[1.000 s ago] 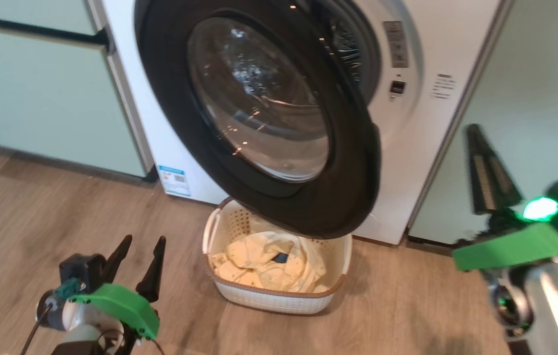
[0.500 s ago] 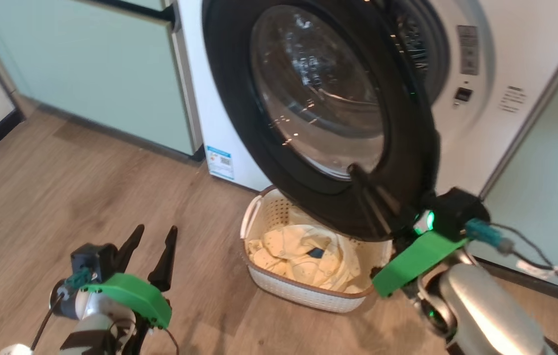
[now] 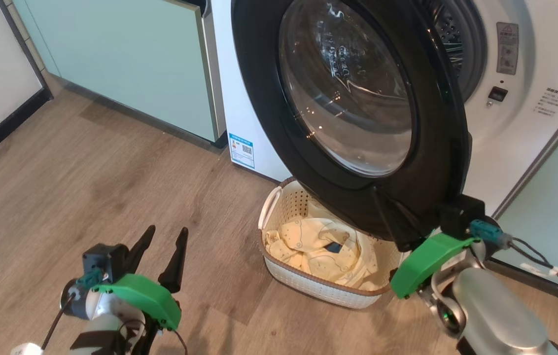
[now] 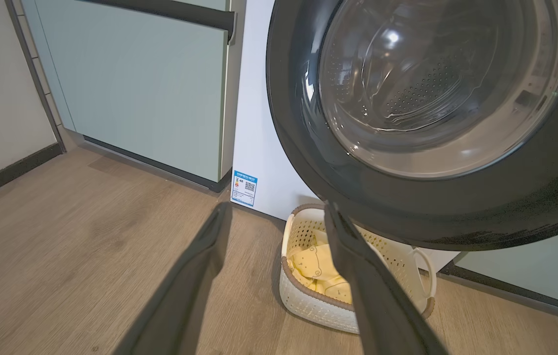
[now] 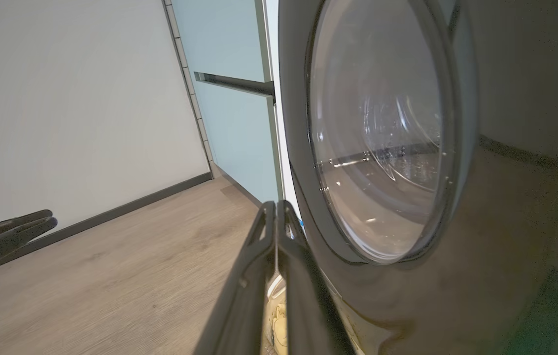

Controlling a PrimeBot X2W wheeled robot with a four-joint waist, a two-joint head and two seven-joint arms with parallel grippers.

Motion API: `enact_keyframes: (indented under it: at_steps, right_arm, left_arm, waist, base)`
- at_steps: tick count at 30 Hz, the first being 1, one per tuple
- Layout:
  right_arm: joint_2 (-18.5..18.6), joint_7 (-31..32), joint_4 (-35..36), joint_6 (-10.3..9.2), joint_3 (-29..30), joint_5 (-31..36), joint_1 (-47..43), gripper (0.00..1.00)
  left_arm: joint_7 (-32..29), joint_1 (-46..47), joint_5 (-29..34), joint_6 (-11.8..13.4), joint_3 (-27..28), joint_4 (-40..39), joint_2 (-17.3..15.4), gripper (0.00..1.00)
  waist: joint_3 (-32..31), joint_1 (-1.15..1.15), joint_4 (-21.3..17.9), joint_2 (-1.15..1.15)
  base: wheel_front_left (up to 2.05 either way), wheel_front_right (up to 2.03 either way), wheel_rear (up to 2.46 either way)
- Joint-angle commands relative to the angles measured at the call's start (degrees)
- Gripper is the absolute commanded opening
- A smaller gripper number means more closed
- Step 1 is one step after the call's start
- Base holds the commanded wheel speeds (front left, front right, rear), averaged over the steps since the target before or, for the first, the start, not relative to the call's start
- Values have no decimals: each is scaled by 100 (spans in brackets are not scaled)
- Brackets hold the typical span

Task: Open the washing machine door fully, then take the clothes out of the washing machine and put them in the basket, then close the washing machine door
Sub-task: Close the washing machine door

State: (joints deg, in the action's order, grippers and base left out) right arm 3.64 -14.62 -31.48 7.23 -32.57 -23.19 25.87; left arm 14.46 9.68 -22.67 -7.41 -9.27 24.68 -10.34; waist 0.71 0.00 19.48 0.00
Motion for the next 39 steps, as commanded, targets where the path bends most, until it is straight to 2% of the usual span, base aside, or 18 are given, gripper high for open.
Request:
enact_keyframes:
  at_steps: [1, 20, 33, 39]
  right_arm:
    - [-73, -38, 126, 25, 29, -23, 271, 0]
    - [-76, -38, -308, 25, 1152, -229, 498, 0]
    - [-76, -38, -630, 25, 1732, -46, 973, 0]
    - [-76, -38, -981, 25, 2136, 286, 1531, 0]
  left_arm:
    - [53, 321, 52, -8, 221, -160, -93, 100]
    - [54, 353, 7, -8, 293, -209, -15, 100]
    - [54, 395, 1, -8, 357, -282, 41, 100]
    - [54, 568, 11, -8, 364, -325, 114, 100]
  waist:
    - [8, 0, -8, 0]
    - [390, 0, -172, 0]
    - [782, 0, -229, 0]
    - [1141, 0, -234, 0]
  base:
    - [0, 0, 0]
    - [0, 0, 0]
    - [0, 0, 0]
    - [0, 0, 0]
